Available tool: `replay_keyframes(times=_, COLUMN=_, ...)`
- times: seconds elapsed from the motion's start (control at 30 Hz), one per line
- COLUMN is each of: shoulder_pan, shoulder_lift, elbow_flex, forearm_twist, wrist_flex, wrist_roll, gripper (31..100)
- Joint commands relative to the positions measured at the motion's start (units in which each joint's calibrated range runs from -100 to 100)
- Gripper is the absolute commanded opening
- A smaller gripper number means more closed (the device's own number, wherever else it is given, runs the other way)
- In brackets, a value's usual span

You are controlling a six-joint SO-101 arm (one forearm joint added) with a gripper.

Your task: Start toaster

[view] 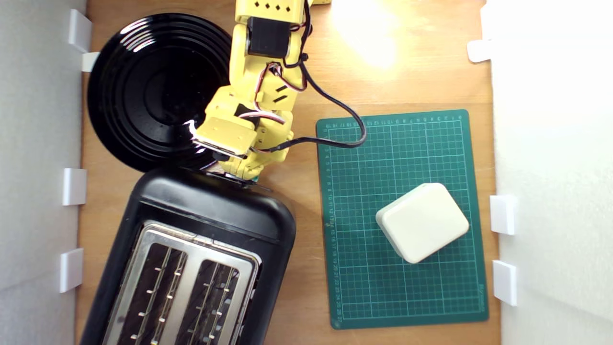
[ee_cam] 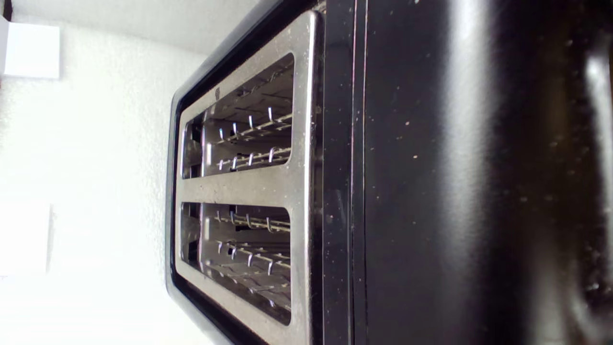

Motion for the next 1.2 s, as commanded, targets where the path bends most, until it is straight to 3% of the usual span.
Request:
replay_keyframes(times=0.0, shoulder_pan=0.25, shoulder_lift=-1.70, elbow_flex=-0.14, forearm_twist=0.23, wrist_flex=2.30, wrist_roll=-0.17, gripper=31.5)
replay_keyframes(times=0.3, shoulder_pan=-1.42, shoulder_lift=-6.44, elbow_flex=-0.69, forearm_twist=0.04, wrist_flex=2.39, wrist_roll=-0.22, gripper=31.5)
replay_keyframes(times=0.43, shoulder_pan=-1.66, shoulder_lift=-8.19, elbow_flex=-5.23, forearm_twist=-3.05, wrist_flex=2.56, wrist_roll=-0.11, gripper=31.5)
replay_keyframes(times=0.87, shoulder_pan=-3.40, shoulder_lift=-17.52, elbow_flex=-10.68, forearm_twist=-3.15, wrist_flex=2.56, wrist_roll=0.09, gripper=31.5)
replay_keyframes(times=1.0, shoulder_pan=-6.81, shoulder_lift=-23.43, elbow_flex=-8.23, forearm_twist=-3.43, wrist_flex=2.64, wrist_roll=-1.01, gripper=31.5)
replay_keyframes(times=1.17, shoulder_pan=-11.66, shoulder_lift=-31.09, elbow_flex=-2.41, forearm_twist=-4.09, wrist_flex=2.64, wrist_roll=-7.40, gripper=31.5)
